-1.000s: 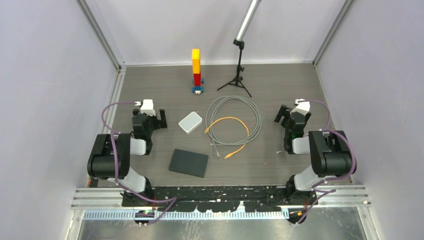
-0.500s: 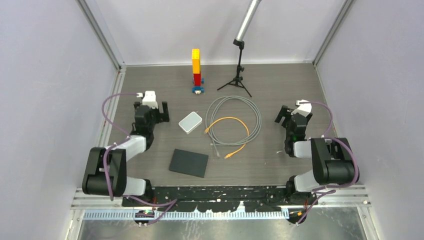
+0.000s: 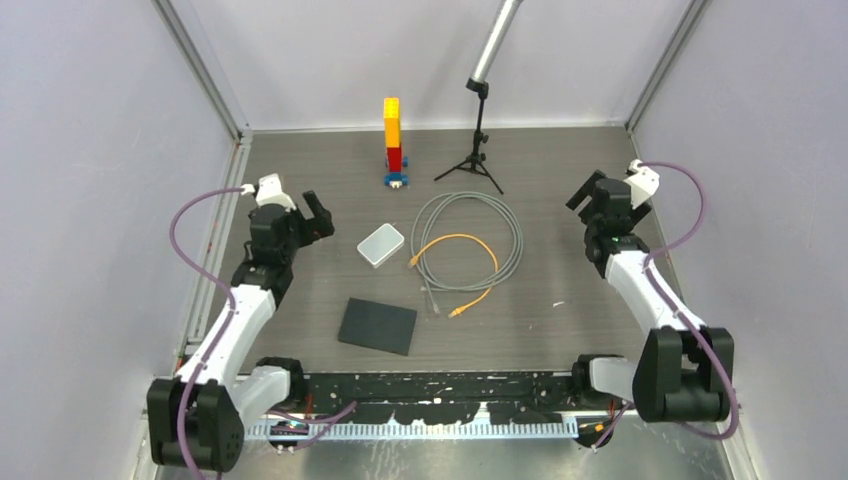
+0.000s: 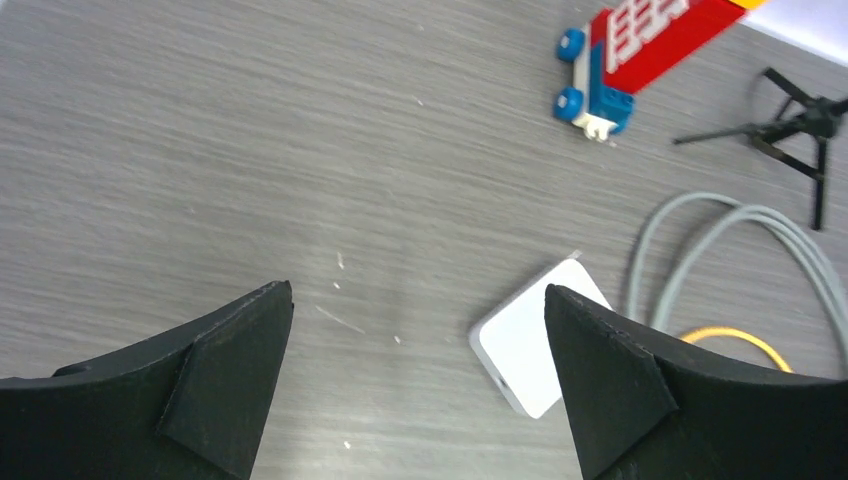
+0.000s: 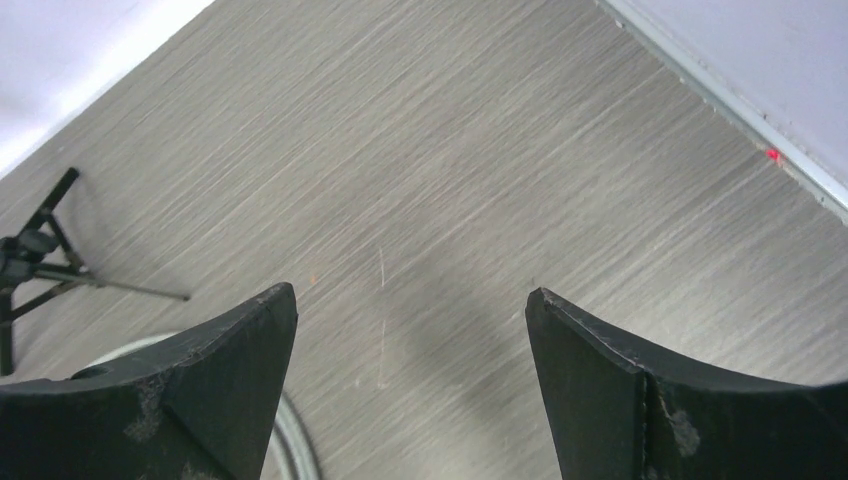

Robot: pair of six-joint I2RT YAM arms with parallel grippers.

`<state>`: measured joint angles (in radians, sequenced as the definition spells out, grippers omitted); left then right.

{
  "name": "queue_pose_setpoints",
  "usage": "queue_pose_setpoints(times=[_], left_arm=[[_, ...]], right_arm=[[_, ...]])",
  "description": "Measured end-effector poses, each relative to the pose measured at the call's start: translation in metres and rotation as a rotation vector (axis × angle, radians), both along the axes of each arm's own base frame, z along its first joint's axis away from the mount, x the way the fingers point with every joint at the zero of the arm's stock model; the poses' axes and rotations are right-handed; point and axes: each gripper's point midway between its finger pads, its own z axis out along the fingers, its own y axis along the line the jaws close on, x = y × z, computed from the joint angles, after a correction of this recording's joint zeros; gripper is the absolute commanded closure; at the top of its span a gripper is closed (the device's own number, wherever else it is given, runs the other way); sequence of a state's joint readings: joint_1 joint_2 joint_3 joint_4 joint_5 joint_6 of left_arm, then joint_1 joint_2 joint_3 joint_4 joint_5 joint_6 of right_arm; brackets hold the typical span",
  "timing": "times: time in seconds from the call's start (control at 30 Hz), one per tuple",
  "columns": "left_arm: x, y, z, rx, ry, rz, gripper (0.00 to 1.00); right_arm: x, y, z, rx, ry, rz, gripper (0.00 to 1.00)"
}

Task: Insert the plug into the switch port
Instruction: Adjust the connector at the center of the board.

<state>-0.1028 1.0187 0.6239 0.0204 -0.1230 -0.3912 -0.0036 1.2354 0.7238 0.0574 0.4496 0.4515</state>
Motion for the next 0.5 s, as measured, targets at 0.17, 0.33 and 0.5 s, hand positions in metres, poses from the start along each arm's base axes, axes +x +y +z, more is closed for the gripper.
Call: queue_pose_setpoints(times=[0.17, 0.33, 0.5], left_arm=[[-0.027, -0.008, 0.01, -0.086, 0.027, -0.012, 0.0], [-0.049, 0.002, 0.008, -0.177, 0.043, 0.106, 0.0], [-0.06, 0.002, -0.017, -0.206, 0.097, 0.132, 0.01]], right_arm=[[-0.025, 0.012, 0.013, 0.076, 0.048, 0.029, 0.11], [-0.046, 0.032, 0.018, 0.141, 0.129, 0.118, 0.11], [-0.065, 0.059, 0.018, 0.235, 0.174, 0.234, 0.11]])
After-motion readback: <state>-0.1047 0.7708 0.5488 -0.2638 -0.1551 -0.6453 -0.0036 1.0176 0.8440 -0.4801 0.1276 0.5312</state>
